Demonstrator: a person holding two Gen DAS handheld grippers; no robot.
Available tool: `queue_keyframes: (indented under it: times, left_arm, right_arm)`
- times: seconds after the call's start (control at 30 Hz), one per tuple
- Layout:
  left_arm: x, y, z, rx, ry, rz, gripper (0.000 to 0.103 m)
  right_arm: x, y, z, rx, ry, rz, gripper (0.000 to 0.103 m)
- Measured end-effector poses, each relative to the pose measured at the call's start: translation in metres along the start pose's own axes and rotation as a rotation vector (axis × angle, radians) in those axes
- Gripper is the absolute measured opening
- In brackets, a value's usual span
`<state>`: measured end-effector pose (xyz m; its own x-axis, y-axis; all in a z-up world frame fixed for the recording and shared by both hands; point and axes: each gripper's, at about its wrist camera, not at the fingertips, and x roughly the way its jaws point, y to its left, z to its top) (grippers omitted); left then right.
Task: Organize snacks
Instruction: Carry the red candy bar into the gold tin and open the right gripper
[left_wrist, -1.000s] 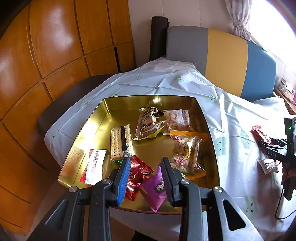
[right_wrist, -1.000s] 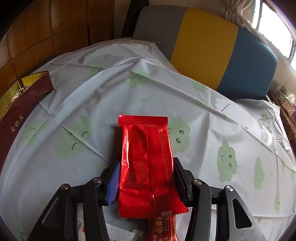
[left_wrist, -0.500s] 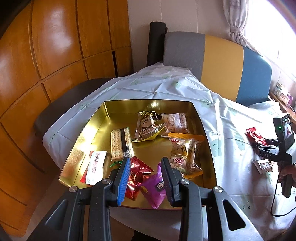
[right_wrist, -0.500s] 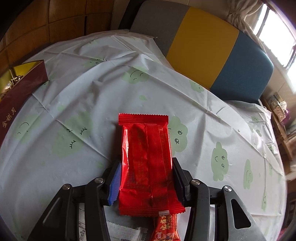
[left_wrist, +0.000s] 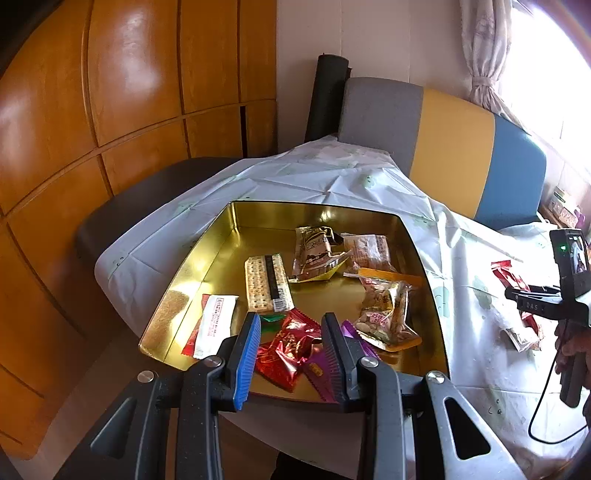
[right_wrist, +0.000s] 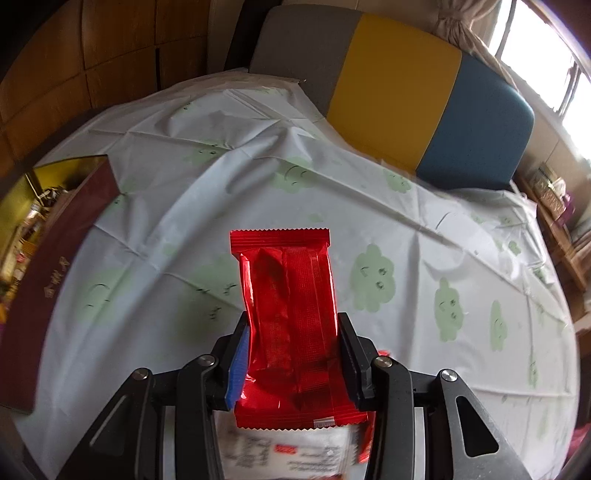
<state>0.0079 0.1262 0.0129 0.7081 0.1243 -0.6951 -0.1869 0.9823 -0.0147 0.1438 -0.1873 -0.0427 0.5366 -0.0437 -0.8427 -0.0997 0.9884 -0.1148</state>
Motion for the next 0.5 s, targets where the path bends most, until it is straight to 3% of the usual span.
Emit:
queue_keyframes:
  times: [0.23, 0.5]
  left_arm:
    - [0.001, 0.01, -0.006, -0.019, 0.012, -0.001, 0.034]
    - [0.005, 0.017, -0.007, -0.042, 0.015, 0.001, 0.034]
  right_arm:
    - [-0.017, 0.018, -0.018, 0.077, 0.008, 0.124, 0.043]
    - [-0.052, 0.061, -0.016, 0.056, -0.032, 0.284, 0.043]
